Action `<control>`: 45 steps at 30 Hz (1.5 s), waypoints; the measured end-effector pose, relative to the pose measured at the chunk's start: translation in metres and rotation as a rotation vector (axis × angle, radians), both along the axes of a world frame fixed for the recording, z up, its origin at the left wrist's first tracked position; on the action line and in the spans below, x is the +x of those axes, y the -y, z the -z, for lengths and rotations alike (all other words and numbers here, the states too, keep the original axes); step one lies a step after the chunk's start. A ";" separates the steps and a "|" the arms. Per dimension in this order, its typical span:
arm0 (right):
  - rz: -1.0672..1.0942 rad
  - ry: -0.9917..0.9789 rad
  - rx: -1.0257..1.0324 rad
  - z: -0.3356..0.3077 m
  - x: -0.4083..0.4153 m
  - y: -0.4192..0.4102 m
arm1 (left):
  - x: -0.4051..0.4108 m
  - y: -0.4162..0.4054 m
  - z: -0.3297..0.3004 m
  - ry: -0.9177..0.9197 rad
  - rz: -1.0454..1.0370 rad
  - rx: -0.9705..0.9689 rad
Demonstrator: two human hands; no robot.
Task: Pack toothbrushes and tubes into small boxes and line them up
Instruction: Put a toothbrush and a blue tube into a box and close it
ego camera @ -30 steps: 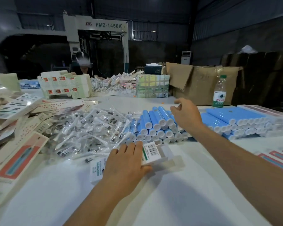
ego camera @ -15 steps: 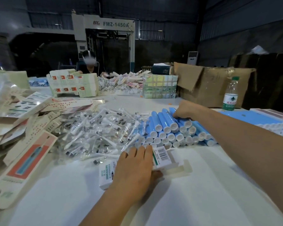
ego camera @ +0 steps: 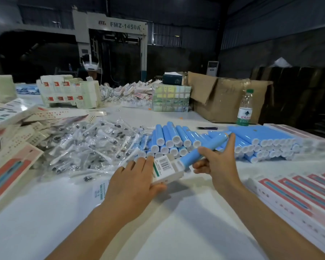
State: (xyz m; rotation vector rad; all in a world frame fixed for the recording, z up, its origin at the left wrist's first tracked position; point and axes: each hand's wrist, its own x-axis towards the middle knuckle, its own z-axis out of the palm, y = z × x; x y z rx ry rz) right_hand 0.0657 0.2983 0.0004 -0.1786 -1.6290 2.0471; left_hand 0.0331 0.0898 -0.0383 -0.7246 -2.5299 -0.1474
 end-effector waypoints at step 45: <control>-0.219 0.442 1.549 0.026 -0.036 0.110 | -0.021 0.042 -0.010 0.000 -0.309 0.113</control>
